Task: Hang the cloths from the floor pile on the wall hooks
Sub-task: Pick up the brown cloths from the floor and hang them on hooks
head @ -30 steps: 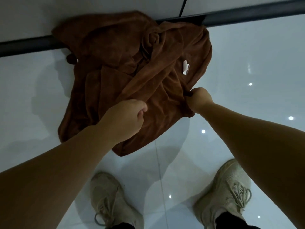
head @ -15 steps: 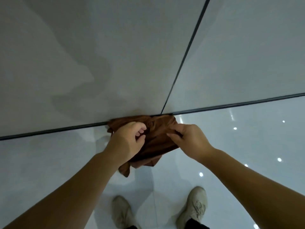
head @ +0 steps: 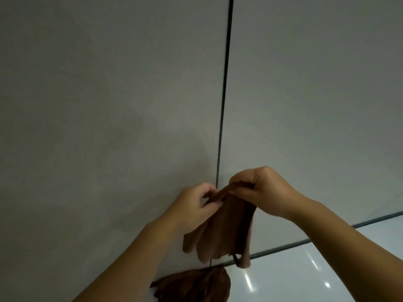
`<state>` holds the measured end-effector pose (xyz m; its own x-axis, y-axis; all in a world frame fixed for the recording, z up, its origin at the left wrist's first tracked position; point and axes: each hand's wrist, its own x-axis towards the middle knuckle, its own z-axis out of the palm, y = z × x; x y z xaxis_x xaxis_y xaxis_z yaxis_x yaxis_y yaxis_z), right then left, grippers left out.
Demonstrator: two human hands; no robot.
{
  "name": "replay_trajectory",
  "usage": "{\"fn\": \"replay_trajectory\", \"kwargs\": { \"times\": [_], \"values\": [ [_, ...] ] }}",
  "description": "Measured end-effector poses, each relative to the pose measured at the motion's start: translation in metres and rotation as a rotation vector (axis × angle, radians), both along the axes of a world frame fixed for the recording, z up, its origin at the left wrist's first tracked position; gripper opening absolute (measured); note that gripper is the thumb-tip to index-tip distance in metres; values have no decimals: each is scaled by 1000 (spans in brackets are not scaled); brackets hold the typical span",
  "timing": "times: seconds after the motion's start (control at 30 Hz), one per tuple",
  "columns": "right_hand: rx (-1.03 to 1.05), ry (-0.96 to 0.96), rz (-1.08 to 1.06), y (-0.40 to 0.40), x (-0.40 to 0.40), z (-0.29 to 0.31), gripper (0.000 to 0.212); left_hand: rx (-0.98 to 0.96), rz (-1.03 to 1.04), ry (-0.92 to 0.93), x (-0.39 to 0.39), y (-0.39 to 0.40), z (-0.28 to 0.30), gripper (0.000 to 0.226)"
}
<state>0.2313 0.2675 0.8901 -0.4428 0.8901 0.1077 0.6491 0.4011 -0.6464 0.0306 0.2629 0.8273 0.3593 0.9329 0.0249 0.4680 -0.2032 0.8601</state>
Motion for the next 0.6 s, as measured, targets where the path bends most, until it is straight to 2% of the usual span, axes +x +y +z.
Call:
{"fn": "replay_trajectory", "kwargs": {
  "times": [0.17,0.33,0.47,0.6],
  "values": [
    [100,99,-115,0,17,98,9,198,33,-86,18,3,106,14],
    [182,224,-211,-9,29,148,3,350,103,-155,23,0,179,14],
    [36,280,-216,-18,29,152,15,441,140,-211,22,-9,211,16],
    [-131,430,-123,-28,18,144,21,506,165,-196,20,-20,231,18]
  ]
}}
